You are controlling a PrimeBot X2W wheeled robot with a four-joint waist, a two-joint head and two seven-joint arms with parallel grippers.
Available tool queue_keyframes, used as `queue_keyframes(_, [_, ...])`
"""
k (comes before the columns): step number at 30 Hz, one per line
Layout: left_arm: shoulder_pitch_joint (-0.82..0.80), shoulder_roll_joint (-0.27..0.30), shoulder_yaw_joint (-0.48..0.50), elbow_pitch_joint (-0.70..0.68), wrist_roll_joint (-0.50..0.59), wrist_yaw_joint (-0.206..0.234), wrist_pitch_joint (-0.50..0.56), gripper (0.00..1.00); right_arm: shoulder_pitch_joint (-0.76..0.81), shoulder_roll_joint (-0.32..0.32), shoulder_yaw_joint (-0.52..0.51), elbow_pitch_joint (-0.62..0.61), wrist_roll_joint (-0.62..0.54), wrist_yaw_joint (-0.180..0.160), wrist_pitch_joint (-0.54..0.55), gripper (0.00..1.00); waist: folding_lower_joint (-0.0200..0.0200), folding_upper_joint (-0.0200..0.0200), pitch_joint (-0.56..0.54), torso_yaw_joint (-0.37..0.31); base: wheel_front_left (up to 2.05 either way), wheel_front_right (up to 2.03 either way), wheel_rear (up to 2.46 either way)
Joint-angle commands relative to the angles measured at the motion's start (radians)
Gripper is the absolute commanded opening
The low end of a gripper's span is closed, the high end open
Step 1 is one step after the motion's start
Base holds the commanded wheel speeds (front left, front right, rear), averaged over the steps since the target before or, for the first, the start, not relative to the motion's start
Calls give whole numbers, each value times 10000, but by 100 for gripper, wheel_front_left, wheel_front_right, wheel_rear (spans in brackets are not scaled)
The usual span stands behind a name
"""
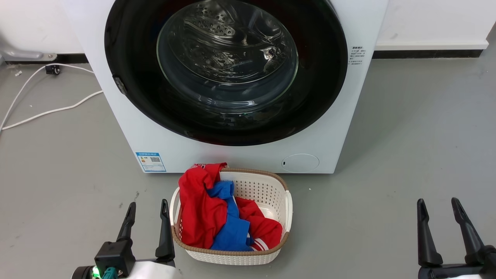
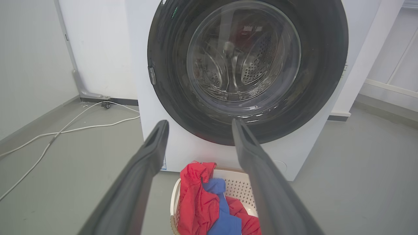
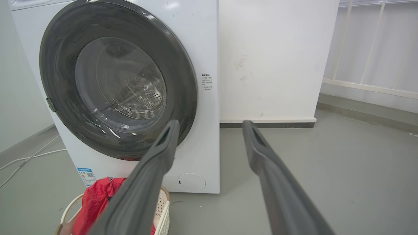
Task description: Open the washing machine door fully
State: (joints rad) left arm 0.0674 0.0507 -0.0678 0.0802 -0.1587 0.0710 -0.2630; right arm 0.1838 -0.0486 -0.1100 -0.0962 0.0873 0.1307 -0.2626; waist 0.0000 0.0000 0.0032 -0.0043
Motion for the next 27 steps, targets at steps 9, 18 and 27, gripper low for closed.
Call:
queue_keyframes(9, [29,-5,0,131,-17,62,-28,100,18,-30,87,120,95,1,-34,100,0,0,17,23,0,0,0])
queue_keyframes(18, [48,-5,18,138,39,125,-28,100,14,-30,136,175,273,1,-34,100,0,0,-21,4,0,0,0])
queue_keyframes(27, [49,-5,14,129,27,156,-28,100,-126,-28,328,-69,425,1,-34,0,0,0,-41,-9,0,0,0])
